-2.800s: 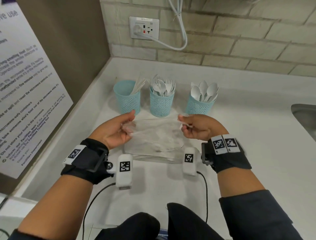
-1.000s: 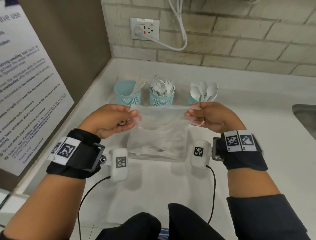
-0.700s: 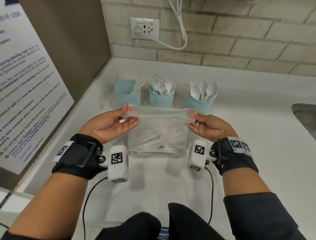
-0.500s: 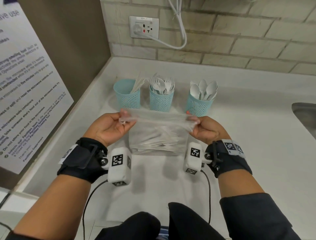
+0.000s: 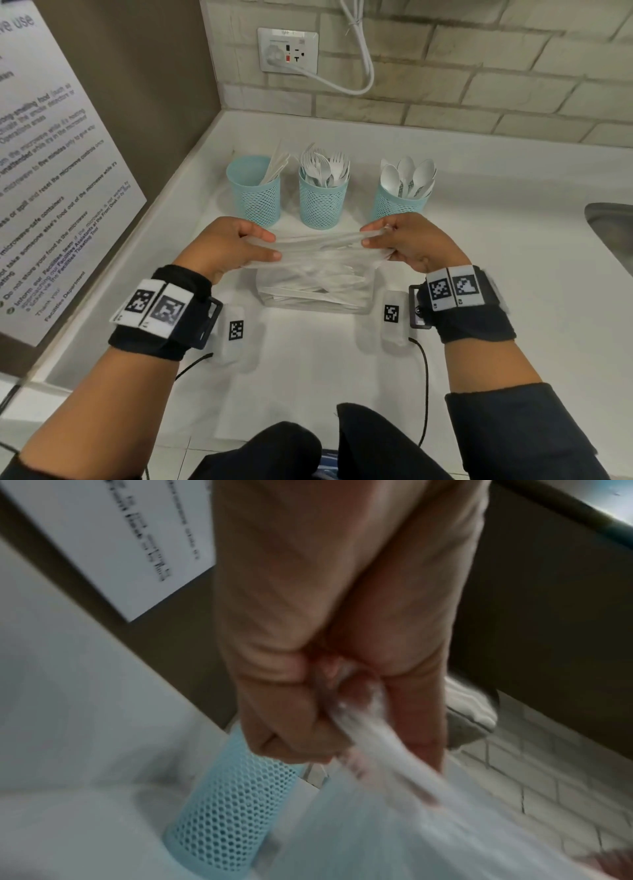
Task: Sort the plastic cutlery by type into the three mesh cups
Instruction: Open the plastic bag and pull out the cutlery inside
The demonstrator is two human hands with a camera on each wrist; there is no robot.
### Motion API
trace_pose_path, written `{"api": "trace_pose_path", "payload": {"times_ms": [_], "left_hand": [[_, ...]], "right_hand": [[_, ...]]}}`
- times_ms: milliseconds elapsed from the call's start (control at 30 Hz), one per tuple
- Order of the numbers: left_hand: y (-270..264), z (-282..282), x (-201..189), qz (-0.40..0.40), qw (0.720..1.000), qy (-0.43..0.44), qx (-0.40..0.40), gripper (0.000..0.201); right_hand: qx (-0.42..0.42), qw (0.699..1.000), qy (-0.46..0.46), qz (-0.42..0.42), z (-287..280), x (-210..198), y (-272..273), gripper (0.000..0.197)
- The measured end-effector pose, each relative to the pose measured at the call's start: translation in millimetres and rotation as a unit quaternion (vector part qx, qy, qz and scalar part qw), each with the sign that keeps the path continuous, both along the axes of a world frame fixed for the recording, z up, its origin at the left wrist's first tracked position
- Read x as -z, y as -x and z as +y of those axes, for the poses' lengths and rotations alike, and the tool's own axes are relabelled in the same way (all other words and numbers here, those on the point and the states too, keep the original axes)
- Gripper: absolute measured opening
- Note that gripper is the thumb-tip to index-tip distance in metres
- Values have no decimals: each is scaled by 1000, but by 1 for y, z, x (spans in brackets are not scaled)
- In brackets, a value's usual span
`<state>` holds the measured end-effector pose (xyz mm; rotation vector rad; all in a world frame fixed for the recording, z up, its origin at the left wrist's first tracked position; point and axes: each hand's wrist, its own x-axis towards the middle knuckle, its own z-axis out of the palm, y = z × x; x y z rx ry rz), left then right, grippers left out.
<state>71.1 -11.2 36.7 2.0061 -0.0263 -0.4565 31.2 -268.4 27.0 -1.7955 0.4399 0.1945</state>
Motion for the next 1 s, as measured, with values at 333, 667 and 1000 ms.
{"api": "trace_pose_path", "payload": {"times_ms": [333, 667, 1000], "left_hand": [[-2, 6, -2, 43, 994, 101, -20, 14], [-5, 2, 13, 254, 867, 395, -166, 22], [-12, 1, 27, 332, 806, 440, -214, 27]], "right_hand": [[47, 996, -78, -2, -6, 0, 1, 11], [193, 909, -358, 89, -1, 12, 0, 30], [-46, 991, -75, 103, -7, 11, 6, 28]]}}
